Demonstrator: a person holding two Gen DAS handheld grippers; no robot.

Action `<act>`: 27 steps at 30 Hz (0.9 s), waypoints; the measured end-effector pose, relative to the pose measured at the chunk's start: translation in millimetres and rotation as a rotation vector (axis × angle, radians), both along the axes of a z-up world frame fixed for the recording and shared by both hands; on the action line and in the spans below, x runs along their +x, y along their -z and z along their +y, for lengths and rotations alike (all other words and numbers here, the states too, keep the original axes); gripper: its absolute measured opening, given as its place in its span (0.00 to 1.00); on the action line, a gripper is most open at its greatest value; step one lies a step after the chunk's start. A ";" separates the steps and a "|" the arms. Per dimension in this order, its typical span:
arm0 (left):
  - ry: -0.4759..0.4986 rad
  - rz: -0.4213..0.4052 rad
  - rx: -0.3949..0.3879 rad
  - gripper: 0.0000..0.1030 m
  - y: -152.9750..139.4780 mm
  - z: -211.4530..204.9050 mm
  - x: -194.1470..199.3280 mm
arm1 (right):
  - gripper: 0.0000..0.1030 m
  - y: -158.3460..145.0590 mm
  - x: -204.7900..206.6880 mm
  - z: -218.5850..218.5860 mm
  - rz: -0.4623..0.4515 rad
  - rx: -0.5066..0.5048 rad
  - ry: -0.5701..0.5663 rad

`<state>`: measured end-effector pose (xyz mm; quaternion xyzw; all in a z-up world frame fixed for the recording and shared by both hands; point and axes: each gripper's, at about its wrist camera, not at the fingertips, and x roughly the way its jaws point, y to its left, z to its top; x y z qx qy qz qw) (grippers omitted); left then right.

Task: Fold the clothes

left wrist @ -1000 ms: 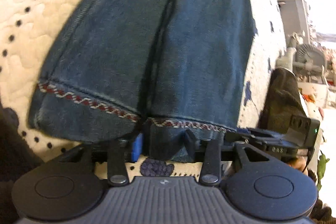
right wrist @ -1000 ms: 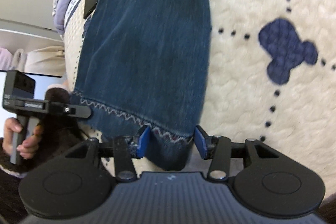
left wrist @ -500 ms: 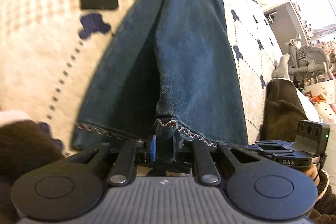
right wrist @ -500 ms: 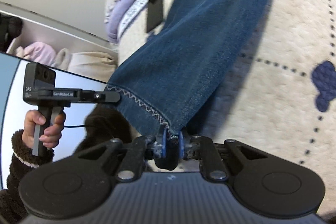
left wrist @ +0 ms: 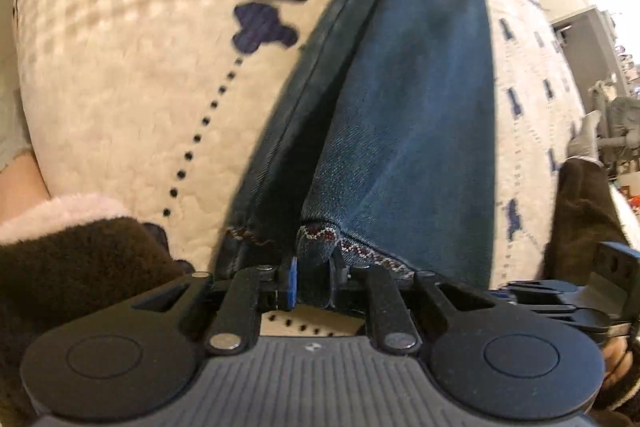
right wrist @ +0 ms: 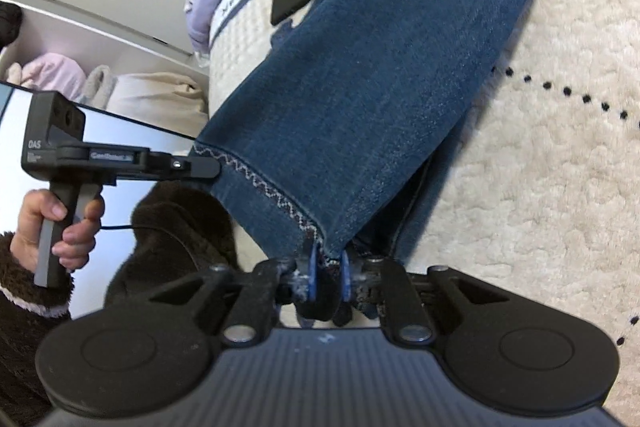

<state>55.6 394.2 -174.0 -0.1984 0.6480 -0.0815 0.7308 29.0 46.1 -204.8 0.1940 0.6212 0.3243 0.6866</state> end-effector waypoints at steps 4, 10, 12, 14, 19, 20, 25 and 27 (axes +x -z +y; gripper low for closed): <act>0.031 0.035 0.029 0.16 16.3 -9.6 2.8 | 0.14 8.8 2.1 9.1 -0.003 -0.080 -0.028; 0.061 0.041 0.085 0.39 6.5 -21.7 1.6 | 0.34 11.7 6.2 20.6 0.001 -0.172 -0.028; 0.069 0.005 0.105 0.42 -8.3 -25.2 -0.9 | 0.44 7.4 7.2 15.8 -0.001 -0.186 -0.030; 0.084 -0.038 0.116 0.47 -22.6 -29.0 -3.4 | 0.45 0.1 8.8 11.8 -0.004 -0.203 -0.035; 0.126 -0.056 0.076 0.49 -24.4 -38.2 -2.3 | 0.47 -18.5 21.6 -0.7 -0.038 -0.257 -0.024; 0.128 -0.048 0.076 0.49 -18.4 -38.7 -1.2 | 0.47 -23.0 26.7 -2.4 -0.044 -0.265 -0.017; 0.115 -0.058 0.034 0.49 -4.0 -28.5 10.6 | 0.46 -43.0 81.8 19.5 -0.095 -0.273 -0.003; 0.126 -0.086 0.027 0.49 -3.5 -25.8 15.1 | 0.45 -44.8 106.7 34.1 -0.106 -0.281 0.004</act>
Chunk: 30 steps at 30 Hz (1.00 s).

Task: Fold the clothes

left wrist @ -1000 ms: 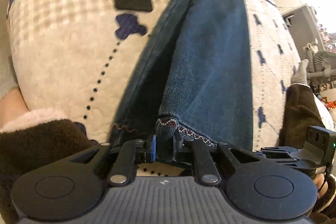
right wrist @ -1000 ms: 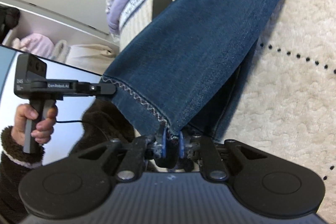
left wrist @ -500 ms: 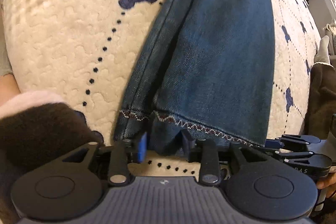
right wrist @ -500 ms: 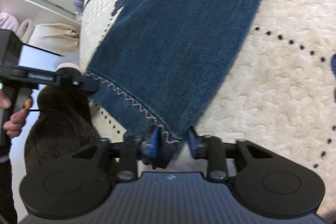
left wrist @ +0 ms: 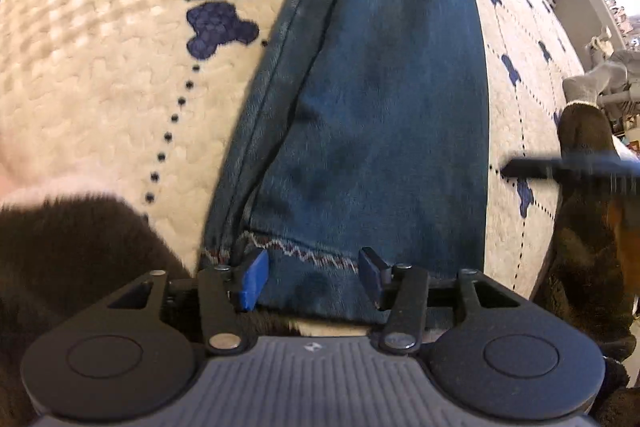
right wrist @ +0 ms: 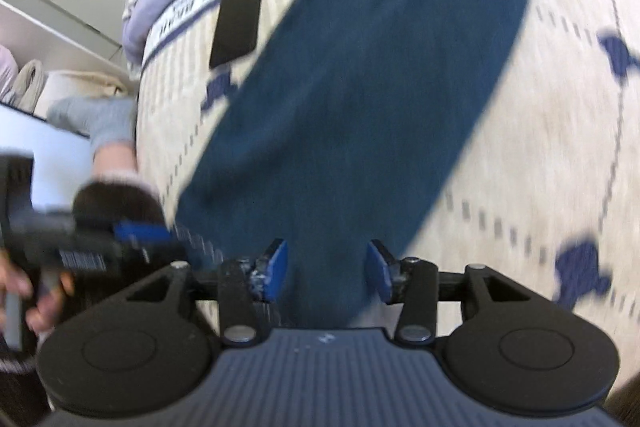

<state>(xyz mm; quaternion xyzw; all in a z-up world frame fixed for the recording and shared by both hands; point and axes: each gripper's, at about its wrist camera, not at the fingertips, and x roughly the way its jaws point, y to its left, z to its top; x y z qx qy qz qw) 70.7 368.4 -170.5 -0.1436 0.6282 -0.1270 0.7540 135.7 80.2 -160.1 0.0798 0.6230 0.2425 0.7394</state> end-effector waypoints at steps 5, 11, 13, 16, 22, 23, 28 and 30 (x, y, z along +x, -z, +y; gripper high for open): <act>0.051 -0.012 -0.051 0.49 10.3 16.9 19.0 | 0.45 5.7 65.7 49.6 0.000 -0.020 0.029; 0.097 -0.044 -0.166 0.49 17.1 31.9 31.5 | 0.45 30.8 118.8 111.5 0.006 -0.085 0.078; 0.112 -0.052 -0.207 0.49 19.9 34.3 33.2 | 0.45 39.2 130.6 126.7 -0.001 -0.146 0.096; 0.139 -0.045 -0.229 0.49 25.7 33.4 32.9 | 0.42 55.3 133.7 140.0 -0.021 -0.264 0.108; 0.176 0.011 -0.236 0.47 37.7 34.2 31.9 | 0.12 59.6 123.9 143.6 -0.093 -0.324 0.025; 0.174 0.022 -0.246 0.45 38.8 35.4 30.9 | 0.11 56.9 123.6 142.4 -0.100 -0.316 0.010; 0.152 0.091 -0.248 0.22 48.7 39.0 27.3 | 0.09 41.7 125.1 134.6 -0.116 -0.278 -0.012; 0.125 0.096 -0.243 0.20 49.7 39.9 27.0 | 0.08 40.0 124.7 133.8 -0.117 -0.279 -0.016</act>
